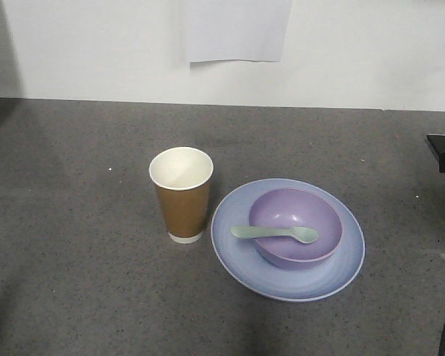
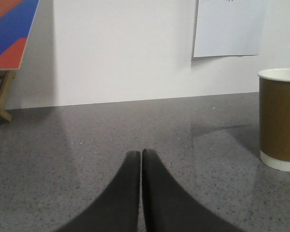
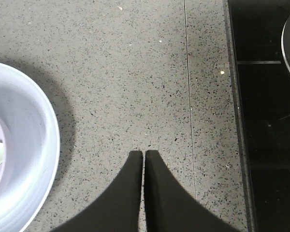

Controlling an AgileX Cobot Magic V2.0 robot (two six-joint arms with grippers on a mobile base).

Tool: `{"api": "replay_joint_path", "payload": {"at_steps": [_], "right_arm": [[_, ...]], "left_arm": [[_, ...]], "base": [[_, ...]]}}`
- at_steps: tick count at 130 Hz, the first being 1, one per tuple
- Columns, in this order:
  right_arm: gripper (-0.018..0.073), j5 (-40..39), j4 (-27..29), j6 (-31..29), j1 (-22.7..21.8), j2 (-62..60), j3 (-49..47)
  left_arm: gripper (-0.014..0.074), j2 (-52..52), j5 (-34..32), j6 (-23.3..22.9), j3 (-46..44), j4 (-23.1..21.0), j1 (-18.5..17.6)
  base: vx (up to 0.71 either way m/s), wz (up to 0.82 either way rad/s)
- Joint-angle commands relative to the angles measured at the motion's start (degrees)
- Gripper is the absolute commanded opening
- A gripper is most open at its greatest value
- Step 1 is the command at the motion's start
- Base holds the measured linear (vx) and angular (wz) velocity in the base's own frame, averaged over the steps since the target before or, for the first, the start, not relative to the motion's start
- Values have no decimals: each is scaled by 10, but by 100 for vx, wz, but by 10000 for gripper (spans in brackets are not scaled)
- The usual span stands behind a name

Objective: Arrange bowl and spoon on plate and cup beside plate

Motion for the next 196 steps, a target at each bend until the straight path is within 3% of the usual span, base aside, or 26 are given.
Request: {"api": "replay_joint_path", "payload": {"at_steps": [1, 9, 24, 59, 117, 165, 196], "right_arm": [[-1, -25, -1, -7, -3, -19, -15], [-1, -35, -3, -15, -2, -36, -11], [-1, -125, -9, -22, -2, -101, 40], [-1, -341, -17, -20, -2, -306, 287], [-1, -364, -48, -10, 40, -592, 515], [-1, -522, -47, 23, 40, -702, 653], [-1, -522, -49, 21, 40, -702, 652]], "left_arm": [[-8, -9, -37, -6, 6, -1, 2], [-8, -9, -37, -6, 6, -1, 2], [-8, -9, -37, -6, 6, -1, 2], [-8, -9, -37, -6, 6, -1, 2], [-8, -9, -37, -6, 6, -1, 2], [-8, -9, -37, -6, 6, -1, 2], [-8, -9, -37, -6, 6, -1, 2]], "base": [[0, 0], [0, 0], [0, 0], [0, 0], [0, 0], [0, 0], [0, 0]]}}
